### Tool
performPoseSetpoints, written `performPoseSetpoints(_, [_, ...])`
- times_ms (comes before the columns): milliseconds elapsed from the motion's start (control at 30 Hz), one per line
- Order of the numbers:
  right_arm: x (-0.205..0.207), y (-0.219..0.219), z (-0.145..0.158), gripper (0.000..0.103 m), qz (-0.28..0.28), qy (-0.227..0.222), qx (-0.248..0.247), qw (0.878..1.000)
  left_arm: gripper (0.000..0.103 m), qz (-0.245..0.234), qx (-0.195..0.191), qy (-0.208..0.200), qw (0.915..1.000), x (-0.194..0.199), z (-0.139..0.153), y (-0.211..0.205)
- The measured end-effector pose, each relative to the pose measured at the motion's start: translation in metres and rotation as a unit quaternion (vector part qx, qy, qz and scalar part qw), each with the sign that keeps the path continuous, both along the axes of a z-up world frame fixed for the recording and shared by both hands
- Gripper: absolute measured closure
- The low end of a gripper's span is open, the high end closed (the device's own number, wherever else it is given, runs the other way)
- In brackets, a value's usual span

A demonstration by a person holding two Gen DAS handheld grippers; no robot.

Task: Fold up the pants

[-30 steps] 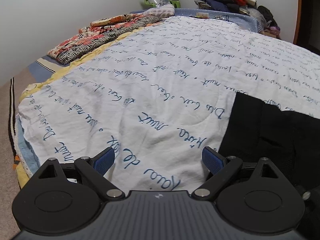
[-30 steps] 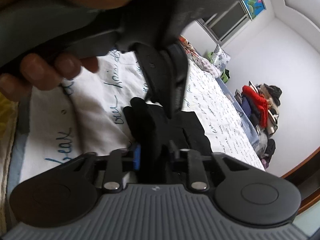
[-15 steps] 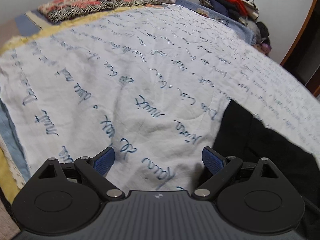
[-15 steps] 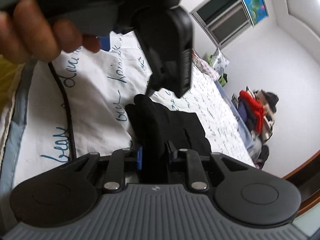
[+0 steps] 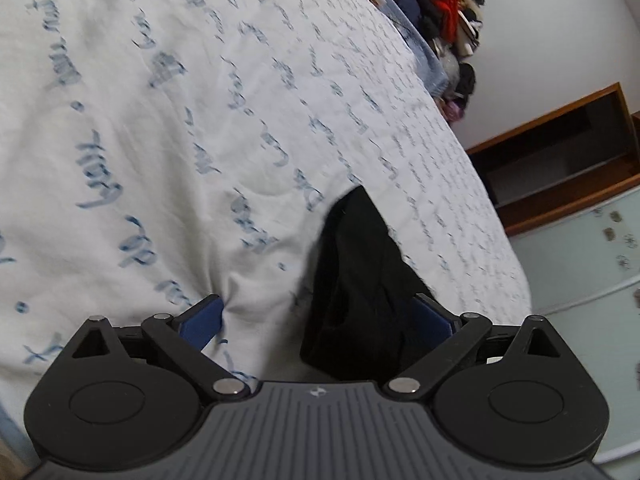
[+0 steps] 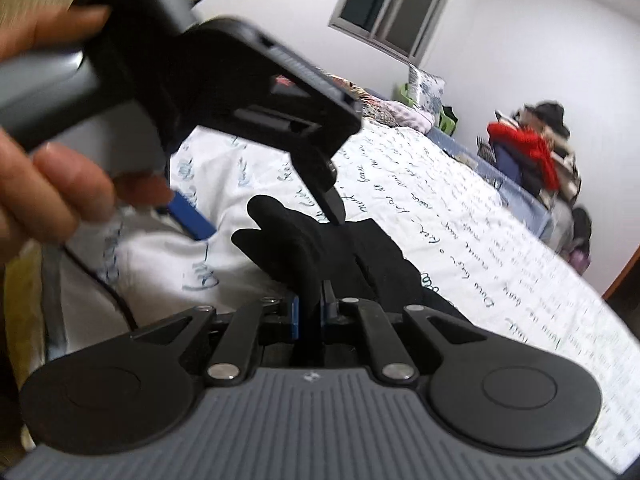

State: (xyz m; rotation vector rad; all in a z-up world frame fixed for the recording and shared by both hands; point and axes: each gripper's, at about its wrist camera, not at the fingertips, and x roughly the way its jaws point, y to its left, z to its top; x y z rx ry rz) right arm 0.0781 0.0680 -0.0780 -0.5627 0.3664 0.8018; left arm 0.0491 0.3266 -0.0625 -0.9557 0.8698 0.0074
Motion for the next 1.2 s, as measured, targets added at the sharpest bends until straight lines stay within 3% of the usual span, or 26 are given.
performPoseSetpoints(233, [0.019,-0.027,0.019,0.095,-0.023,0.053,0.083,0.995,0.003,-0.040,-0.115,-0.027,0.9921,0.024,-0.008,-0.011])
performPoseSetpoints(367, [0.022,-0.031,0.023,0.095,-0.027,0.059,0.091,0.994,0.006,-0.041,-0.081,-0.017,0.9957,0.047,-0.010,-0.023])
performPoseSetpoints(400, [0.021,-0.031,0.023,0.095,-0.027,0.058,0.091,0.994,0.011,-0.040,-0.069,-0.015,0.9967,0.051,-0.010,-0.026])
performPoseSetpoints(467, [0.021,-0.030,0.022,0.095,-0.025,0.056,0.087,0.994,0.052,-0.053,-0.060,-0.012,0.9967,0.058,-0.009,-0.031])
performPoseSetpoints(500, [0.021,-0.029,0.021,0.095,-0.025,0.057,0.086,0.994,0.058,-0.055,-0.049,-0.002,0.9973,0.062,-0.009,-0.034])
performPoseSetpoints(533, [0.020,-0.029,0.021,0.095,-0.025,0.058,0.087,0.994,0.074,-0.051,-0.029,0.006,0.9982,0.063,-0.008,-0.036])
performPoseSetpoints(567, [0.019,-0.029,0.020,0.095,-0.027,0.055,0.085,0.994,0.077,-0.050,-0.016,0.009,0.9986,0.064,-0.008,-0.037])
performPoseSetpoints(633, [0.018,-0.029,0.020,0.094,-0.026,0.053,0.079,0.995,0.080,-0.046,-0.017,0.008,0.9988,0.064,-0.010,-0.035])
performPoseSetpoints(733, [0.009,-0.034,0.016,0.077,-0.019,0.050,0.053,0.997,0.082,-0.042,-0.014,0.002,0.9990,0.061,-0.012,-0.034])
performPoseSetpoints(833, [-0.008,-0.043,0.007,0.063,-0.022,0.017,0.003,1.000,0.082,-0.040,-0.006,-0.004,0.9992,0.059,-0.009,-0.036])
performPoseSetpoints(1000, [-0.026,-0.060,-0.002,0.060,-0.031,0.009,-0.026,0.999,0.083,-0.032,0.004,-0.019,0.9993,0.049,0.004,-0.043])
performPoseSetpoints(1067, [-0.032,-0.063,-0.004,0.053,-0.035,0.010,-0.033,0.999,0.083,-0.030,0.013,-0.027,0.9991,0.048,0.010,-0.047])
performPoseSetpoints(1200, [-0.046,-0.070,-0.011,0.053,-0.045,-0.009,-0.061,0.997,0.084,-0.025,0.018,-0.036,0.9989,0.048,0.020,-0.053])
